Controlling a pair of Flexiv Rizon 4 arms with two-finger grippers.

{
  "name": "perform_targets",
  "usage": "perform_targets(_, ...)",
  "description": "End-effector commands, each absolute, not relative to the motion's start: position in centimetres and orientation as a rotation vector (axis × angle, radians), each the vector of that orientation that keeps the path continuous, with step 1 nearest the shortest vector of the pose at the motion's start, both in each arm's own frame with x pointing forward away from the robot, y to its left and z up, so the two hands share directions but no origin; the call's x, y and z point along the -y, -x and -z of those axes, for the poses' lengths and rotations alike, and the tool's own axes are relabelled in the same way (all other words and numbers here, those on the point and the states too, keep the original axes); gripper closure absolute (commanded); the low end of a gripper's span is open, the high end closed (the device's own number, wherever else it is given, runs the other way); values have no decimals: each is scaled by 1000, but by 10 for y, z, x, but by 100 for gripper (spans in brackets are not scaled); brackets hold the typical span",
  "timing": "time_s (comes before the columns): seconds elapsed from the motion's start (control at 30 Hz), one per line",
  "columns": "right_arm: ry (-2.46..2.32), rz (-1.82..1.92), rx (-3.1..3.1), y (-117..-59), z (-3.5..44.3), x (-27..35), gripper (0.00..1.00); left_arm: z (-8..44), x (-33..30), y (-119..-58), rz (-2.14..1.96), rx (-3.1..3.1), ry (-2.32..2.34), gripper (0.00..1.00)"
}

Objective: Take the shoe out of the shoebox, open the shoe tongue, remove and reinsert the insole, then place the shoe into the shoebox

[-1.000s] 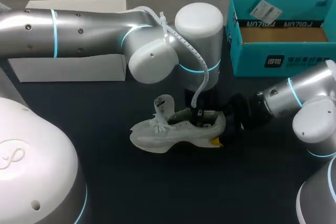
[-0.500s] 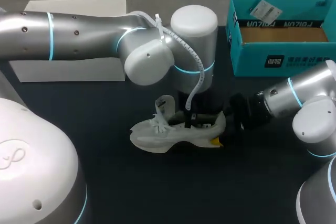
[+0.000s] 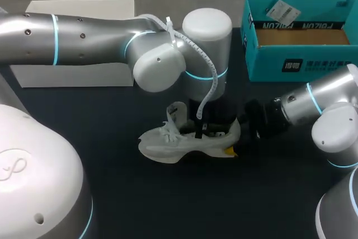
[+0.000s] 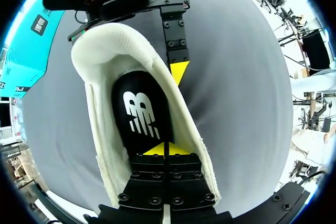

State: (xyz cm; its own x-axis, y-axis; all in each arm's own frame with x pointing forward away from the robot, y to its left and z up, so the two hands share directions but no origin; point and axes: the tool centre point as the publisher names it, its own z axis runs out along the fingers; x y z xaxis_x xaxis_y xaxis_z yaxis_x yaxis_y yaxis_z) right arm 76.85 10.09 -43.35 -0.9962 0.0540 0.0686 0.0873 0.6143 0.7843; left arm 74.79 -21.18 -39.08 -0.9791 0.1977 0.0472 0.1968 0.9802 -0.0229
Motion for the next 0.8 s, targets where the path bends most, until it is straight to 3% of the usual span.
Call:
perform_targets(0.03,124,1358,2790,-766,439,-103,100,393,212,-748,-36,3065,308,100)
perform_targets(0.13,124,1358,2790,-766,439,-103,100,399,213,-749,-22,3064,291,98)
perform_targets(0.27,124,1358,2790,-766,439,-103,100,404,213,-750,-2,3067,280,75)
perform_targets(0.33,124,1358,2790,-766,439,-103,100,405,212,-749,-2,3060,279,73)
perform_targets(0.4,124,1358,2790,-766,439,-103,100,405,211,-747,-6,3050,282,65)
perform_targets(0.57,124,1358,2790,-766,439,-103,100,403,210,-746,-14,3048,286,71)
perform_targets(0.8,124,1358,2790,-766,439,-103,100,423,212,-747,10,3060,264,69)
